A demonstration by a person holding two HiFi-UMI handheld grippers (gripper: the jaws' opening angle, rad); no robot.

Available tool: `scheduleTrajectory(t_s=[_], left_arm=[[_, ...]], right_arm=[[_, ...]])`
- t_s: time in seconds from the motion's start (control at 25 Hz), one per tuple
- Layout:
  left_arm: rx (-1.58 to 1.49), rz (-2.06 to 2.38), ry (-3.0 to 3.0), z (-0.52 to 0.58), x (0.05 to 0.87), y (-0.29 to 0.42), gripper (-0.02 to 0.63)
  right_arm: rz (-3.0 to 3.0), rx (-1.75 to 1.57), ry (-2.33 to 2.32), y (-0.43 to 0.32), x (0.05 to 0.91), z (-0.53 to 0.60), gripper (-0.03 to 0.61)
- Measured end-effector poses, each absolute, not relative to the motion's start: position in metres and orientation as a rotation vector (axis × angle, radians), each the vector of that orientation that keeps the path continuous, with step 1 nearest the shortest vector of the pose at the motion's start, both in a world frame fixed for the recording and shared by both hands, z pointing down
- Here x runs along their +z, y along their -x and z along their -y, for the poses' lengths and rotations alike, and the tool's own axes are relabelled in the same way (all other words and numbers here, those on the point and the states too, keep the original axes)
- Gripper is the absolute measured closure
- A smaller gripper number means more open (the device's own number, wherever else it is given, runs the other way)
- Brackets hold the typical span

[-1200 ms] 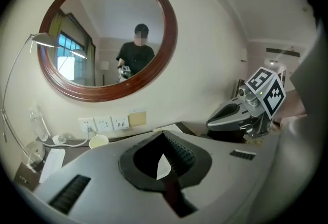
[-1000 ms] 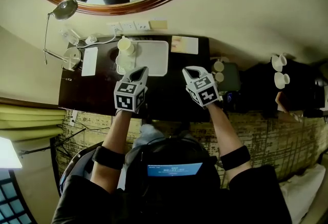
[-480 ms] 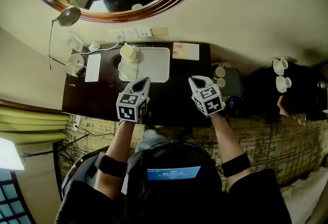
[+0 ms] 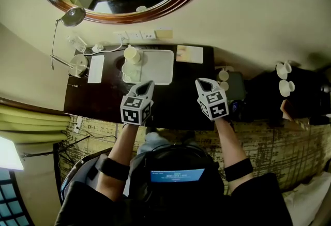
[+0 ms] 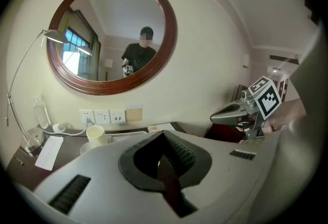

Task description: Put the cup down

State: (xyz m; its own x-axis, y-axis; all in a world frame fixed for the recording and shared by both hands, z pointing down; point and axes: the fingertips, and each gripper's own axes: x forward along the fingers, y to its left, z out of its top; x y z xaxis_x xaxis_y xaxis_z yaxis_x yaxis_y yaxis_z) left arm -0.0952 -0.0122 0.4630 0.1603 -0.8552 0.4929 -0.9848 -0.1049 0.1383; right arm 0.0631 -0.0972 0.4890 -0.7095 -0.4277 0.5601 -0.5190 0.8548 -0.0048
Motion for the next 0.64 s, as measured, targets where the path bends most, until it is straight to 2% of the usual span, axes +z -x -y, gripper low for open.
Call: scheduleTrajectory(t_s=[0.64], left_arm=[[0.352,1.732,-2.02,0.006,0.462,0.081,0.612]], right_arm=[[2.476,0.201,-0.67,-0.078,0.486,0.096,0.578]])
